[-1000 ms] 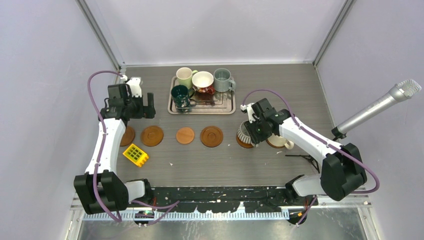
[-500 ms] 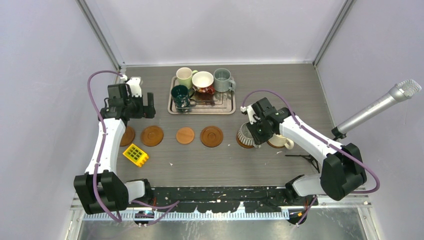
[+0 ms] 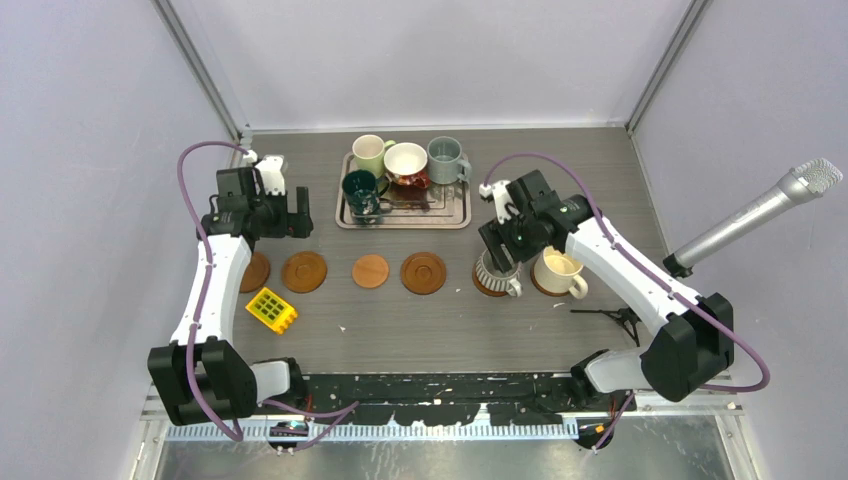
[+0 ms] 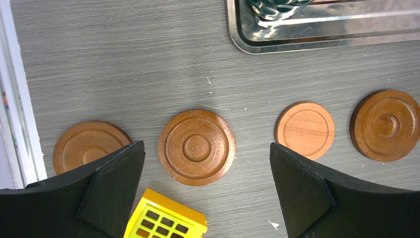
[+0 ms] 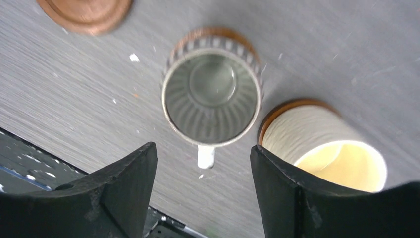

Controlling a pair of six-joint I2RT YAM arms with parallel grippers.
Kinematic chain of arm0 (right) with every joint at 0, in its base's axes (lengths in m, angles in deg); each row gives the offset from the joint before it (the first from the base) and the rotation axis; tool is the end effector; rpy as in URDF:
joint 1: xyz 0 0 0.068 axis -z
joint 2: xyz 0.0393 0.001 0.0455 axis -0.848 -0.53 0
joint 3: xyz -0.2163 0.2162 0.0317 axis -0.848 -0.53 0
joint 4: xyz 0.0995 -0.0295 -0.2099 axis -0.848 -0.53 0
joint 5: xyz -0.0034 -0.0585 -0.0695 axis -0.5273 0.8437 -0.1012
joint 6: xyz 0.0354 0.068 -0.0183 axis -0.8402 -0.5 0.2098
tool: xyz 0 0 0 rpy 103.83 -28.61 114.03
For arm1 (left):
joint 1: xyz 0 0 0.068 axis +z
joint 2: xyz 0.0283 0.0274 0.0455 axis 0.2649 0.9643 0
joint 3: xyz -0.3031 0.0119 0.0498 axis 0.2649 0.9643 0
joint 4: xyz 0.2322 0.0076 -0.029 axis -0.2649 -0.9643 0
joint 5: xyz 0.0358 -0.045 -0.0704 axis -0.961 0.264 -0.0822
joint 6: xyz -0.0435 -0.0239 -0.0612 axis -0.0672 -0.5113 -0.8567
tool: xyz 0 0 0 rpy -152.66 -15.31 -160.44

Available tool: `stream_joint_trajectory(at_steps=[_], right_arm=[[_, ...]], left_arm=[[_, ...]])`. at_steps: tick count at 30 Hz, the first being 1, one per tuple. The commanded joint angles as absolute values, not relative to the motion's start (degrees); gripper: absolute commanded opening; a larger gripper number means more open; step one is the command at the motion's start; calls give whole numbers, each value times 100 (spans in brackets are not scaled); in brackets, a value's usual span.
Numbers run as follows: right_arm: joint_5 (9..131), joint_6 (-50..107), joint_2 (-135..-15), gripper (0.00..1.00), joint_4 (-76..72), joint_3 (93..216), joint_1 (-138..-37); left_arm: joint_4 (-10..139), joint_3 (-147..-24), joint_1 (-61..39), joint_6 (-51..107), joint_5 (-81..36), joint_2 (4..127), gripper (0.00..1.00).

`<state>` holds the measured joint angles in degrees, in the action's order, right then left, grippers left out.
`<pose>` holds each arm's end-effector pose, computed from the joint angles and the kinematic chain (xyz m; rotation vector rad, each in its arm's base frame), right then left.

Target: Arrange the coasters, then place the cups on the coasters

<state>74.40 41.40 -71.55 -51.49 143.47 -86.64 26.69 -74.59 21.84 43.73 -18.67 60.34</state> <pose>0.2104 0.1194 0.2881 -0.8239 2.5679 0.2018 0.2395 0.0130 0.3235 0.0483 2.3282 -0.1571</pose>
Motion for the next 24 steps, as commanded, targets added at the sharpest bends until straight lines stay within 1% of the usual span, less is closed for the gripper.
stream_joint_trajectory(at_steps=[1, 5, 8, 10, 11, 12, 13, 14, 18, 20, 24], right_arm=[[7190, 4200, -7266, 74, -4979, 15264, -8631], [7222, 3692, -7916, 75, -4423, 16047, -8638], [6970, 3588, -8456, 76, -4116, 16724, -8633], [7094, 3325, -8832, 76, -3883, 17146, -8638], [7260, 3221, -9068, 76, -3841, 17398, -8635], [7458, 3331, -9336, 81, -3855, 17730, -8636], [7683, 3468, -9605, 88, -4024, 18067, -8628], [7710, 3785, -9914, 91, -4209, 18441, -8599], [7409, 4290, -11087, 91, -4923, 19722, -8325], [7275, 4388, -11490, 90, -5137, 20125, -8234], [7411, 4659, -12120, 90, -5362, 20718, -8163]], left_arm=[[2573, -7698, 2178, 4629, -1483, 6021, 100], [2803, -7486, 2171, 4653, -1329, 5841, 100], [3123, -7251, 2177, 4715, -1367, 5589, 100], [3250, -7137, 2171, 4811, -1366, 5437, 100], [3292, -7092, 2170, 4839, -1349, 5373, 100], [3347, -7035, 2177, 4872, -1298, 5316, 100], [3362, -7006, 2170, 4923, -1244, 5270, 100], [3386, -6996, 2177, 4910, -1222, 5240, 100], [3087, -7216, 2177, 4793, -1089, 5342, 100], [2873, -7348, 2173, 4758, -1015, 5425, 100], [2812, -7377, 2177, 4628, -866, 5388, 100]])
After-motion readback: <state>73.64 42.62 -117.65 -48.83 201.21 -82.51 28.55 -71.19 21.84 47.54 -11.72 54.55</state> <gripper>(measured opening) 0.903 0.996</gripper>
